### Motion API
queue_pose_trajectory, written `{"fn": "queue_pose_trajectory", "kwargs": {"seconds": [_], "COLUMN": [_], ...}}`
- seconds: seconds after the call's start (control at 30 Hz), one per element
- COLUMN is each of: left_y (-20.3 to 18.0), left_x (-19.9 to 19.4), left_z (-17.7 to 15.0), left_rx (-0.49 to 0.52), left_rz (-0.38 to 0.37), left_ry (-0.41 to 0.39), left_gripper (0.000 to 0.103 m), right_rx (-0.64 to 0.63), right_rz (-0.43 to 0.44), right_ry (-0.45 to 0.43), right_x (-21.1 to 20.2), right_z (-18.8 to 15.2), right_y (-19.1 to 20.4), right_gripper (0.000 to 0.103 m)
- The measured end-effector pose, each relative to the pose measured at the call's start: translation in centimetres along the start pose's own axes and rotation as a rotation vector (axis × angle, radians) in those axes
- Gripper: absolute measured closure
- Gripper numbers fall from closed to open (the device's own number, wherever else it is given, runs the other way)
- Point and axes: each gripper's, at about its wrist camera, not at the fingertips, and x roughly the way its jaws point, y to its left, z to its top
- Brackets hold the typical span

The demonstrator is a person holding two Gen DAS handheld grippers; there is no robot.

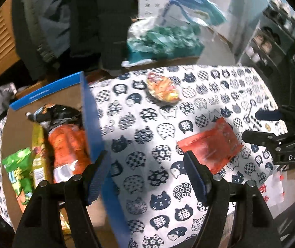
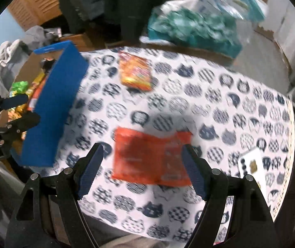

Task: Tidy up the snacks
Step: 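Open both tools and move them back over the remaining snacks, then grasp the orange-red packet with the right tool while the left tool approaches the orange chip bag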

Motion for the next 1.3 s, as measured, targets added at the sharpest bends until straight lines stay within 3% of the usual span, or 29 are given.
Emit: {"fn": "queue_pose_trajectory", "kwargs": {"seconds": [0.4,0.8,1.07,1.3], "left_y": [-4.5,-5.5,-6.5,-8.8], "left_x": [5.3,12.4,14.4,13.8], "left_z": [1.5,3.0,2.1,0.0], "left_rx": [0.075,0.063,0.13,0.167], "left_rz": [0.022,0.05,0.085,0.025], "left_ry": [0.047,0.113,0.146,0.18], "left_gripper": [0.029,0.029,0.027,0.027], "right_rx": [0.045,0.001,0.018,0.074], "right_rz": [-0.037,-0.1,-0.17,-0.239], "right_ry": [0.052,0.164,0.176,0.149], "right_x": [2.6,7.7,10.2,10.9], "right_z": [-4.2,-7.4,-7.1,-5.1], "right_y": [-4.1,-4.8,-6.2,-9.0], "right_gripper": [0.025,0.025,0.025,0.025]}}
